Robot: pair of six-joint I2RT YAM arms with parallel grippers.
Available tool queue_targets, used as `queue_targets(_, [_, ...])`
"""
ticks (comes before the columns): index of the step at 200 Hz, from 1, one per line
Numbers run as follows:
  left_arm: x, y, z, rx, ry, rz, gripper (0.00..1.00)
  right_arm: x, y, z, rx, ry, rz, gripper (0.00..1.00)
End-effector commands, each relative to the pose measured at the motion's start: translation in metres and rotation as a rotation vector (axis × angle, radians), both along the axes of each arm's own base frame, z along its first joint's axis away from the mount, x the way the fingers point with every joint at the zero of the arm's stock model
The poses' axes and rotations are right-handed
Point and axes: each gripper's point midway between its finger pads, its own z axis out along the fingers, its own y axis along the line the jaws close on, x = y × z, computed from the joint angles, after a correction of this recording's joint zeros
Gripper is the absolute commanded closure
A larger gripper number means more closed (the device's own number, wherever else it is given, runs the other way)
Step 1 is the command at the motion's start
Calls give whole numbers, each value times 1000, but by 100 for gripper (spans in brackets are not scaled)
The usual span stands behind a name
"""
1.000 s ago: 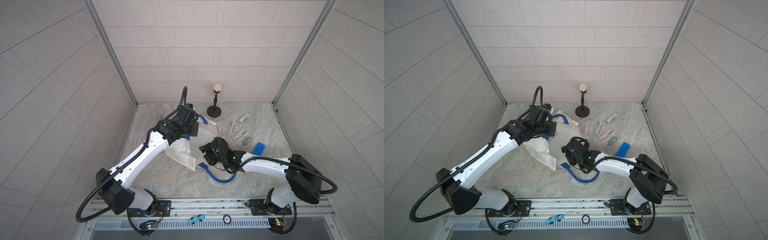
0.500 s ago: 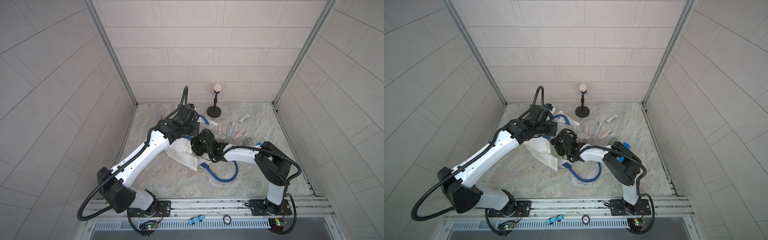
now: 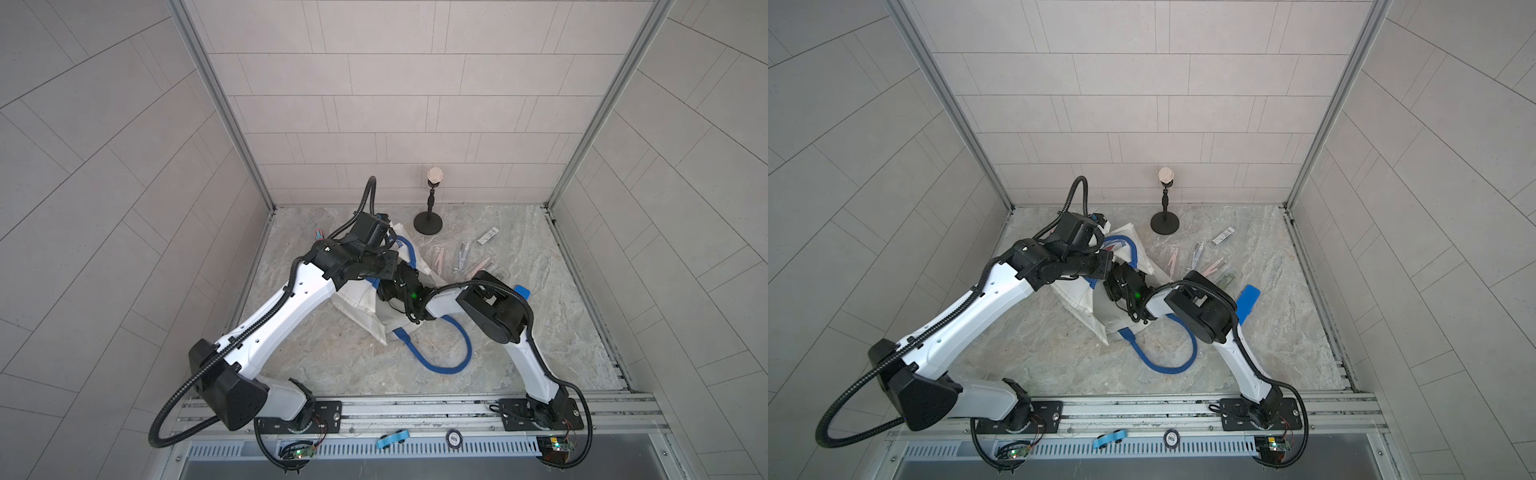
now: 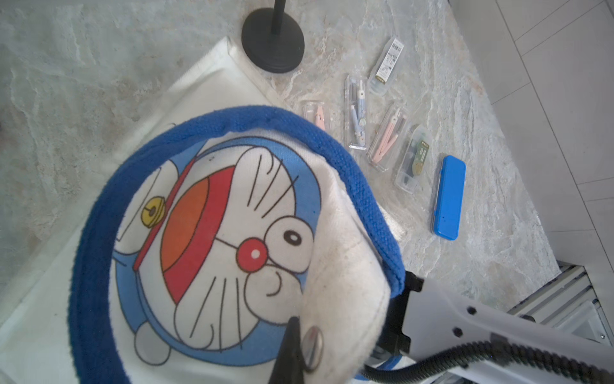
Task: Take out the compass set from the canvas bag
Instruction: Pick up the compass set from the canvas bag.
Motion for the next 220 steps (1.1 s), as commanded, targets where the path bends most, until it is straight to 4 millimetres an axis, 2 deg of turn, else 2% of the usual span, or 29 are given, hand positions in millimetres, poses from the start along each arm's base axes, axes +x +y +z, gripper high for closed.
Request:
queue_targets(1, [-35,-26,37,-159,18,-110,100,9,-6,0,95,-26,-76,25])
queue_targets(13, [-45,-30,40,-184,32,-123,100,11,-9,6,126,-69,-99,24])
queue_targets(33, [-50,-16,31,-140,28,-101,100,17,-6,31,202,-192,-115,26])
queue_targets(50, [-42,-7,26,-138,26,-75,100,17,4,46,240,-240,-93,29])
queue_targets(76, [-28,-6,30,-167,22,-57,100,14,24,67,282,-306,-34,33])
queue_targets(127, [-10,-4,29,-153,14,-53,100,1,37,94,338,-365,10,43])
queue_targets(153, [-4,-1,30,-157,8,-39,100,-13,48,93,323,-346,43,46])
queue_targets(174, [0,3,32,-166,5,-26,100,-19,54,77,277,-305,58,46])
queue_targets(194, [3,3,32,-177,4,-18,100,-13,52,56,242,-255,29,48])
queue_targets(220, [4,0,31,-192,13,-15,100,-3,53,35,179,-190,5,44])
